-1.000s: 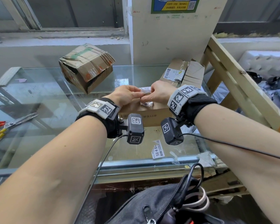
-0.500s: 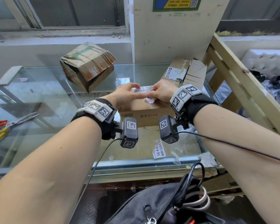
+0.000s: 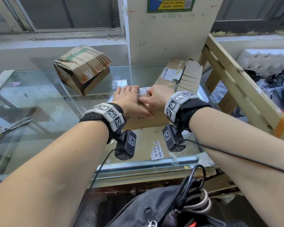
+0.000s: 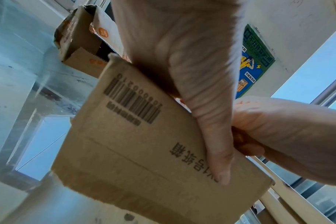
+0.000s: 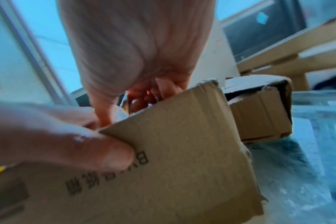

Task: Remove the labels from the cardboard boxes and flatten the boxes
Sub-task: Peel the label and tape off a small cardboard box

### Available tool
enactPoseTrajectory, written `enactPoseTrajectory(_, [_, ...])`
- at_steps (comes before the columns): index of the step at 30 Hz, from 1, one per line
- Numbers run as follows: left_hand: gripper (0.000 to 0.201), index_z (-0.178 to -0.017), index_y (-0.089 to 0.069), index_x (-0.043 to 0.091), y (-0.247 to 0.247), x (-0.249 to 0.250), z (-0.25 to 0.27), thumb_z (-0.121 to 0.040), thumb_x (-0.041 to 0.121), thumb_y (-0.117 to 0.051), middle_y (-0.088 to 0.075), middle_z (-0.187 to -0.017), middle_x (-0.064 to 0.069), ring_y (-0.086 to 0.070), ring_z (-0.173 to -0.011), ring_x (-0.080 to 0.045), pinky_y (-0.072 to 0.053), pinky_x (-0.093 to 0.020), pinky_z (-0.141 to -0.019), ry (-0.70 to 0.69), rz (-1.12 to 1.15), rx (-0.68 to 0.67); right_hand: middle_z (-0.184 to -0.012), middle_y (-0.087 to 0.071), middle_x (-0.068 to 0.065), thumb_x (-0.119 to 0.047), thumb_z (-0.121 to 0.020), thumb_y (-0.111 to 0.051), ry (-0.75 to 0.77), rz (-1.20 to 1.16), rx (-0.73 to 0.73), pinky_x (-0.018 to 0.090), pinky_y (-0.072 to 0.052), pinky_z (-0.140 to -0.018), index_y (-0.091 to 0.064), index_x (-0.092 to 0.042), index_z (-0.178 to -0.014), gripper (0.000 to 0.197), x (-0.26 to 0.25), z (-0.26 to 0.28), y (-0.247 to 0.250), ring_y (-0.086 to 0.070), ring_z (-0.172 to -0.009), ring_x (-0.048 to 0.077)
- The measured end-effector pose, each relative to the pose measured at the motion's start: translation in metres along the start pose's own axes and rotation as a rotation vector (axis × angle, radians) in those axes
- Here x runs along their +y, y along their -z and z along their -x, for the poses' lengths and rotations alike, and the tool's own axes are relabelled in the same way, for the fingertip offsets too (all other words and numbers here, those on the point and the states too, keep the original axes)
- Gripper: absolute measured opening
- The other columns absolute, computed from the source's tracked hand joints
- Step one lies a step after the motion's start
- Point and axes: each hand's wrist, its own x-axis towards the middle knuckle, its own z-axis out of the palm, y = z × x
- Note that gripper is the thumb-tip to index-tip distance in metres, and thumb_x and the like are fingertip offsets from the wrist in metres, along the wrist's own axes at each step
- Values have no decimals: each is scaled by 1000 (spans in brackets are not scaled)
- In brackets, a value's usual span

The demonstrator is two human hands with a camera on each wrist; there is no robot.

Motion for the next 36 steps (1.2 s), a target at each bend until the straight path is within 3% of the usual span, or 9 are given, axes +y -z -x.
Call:
enactPoseTrajectory(5, [118,-148,-22,19,-2,0,0,-57,78,-68,-34,-148,-2,-22,-142,-22,-4,-44,-120,-5,-29,4,-64,-52,-3,-66,-87,-46,25,33,18,27,-32,-52,-48,-19,-59,55,2,-1,-3,-55,-71,20])
enactPoseTrajectory(7, [120,-149,-21,18,-3,-1,-1,-57,79,-67,-32,-148,-2,-20,-143,-22,-4,-44,-120,-8,-39,1,-65,-55,-3,-65,-89,-41,24,-35,2,28,-36,-56,-50,-18,-59,56,3,-3,-2,-56,-72,20])
enactPoseTrajectory(13, [122,-151,-16,20,-4,0,-1,-58,80,-67,-27,-152,-2,-17,-145,-22,-1,-43,-121,-1,-53,-11,-84,-59,1,-44,-96,-44,36,49,34,29,-37,-66,-57,-18,-79,34,3,0,-2,-57,-83,21])
enactPoseTrajectory(16, [120,-150,-18,20,-5,-1,-1,-58,78,-68,-29,-151,-2,-19,-144,-22,-2,-43,-121,-2,-42,17,-84,-59,3,-37,-96,-45,52,-3,11,28,-35,-65,-56,-16,-75,32,6,-1,0,-58,-84,22])
enactPoseTrajectory(20, [119,-150,-19,21,-5,1,0,-57,79,-67,-31,-151,-2,-20,-143,-22,-3,-43,-121,4,-51,26,-90,-65,5,-37,-96,-47,54,-83,-26,28,-35,-65,-66,-13,-89,31,11,-5,3,-58,-82,21])
enactPoseTrajectory(25, [120,-150,-19,22,-5,5,3,-56,79,-68,-31,-151,-2,-20,-143,-22,-3,-43,-121,28,-48,26,-88,-67,6,-35,-94,-49,63,-189,-27,31,-42,-68,-67,-12,-85,31,19,-8,1,-60,-83,22])
enactPoseTrajectory(30, [121,-150,-18,23,-3,10,8,-55,80,-67,-29,-152,-1,-18,-144,-21,-1,-42,-121,64,-65,20,-80,-67,8,-33,-93,-50,88,-300,-33,33,-44,-70,-63,-14,-71,32,25,-7,0,-60,-79,22])
enactPoseTrajectory(36, [124,-152,-15,22,-4,16,11,-56,80,-67,-26,-154,-1,-16,-144,-21,0,-42,-121,109,-74,7,-78,-66,8,-30,-93,-51,145,-370,-36,32,-44,-69,-69,-7,-77,33,32,-8,1,-57,-73,20])
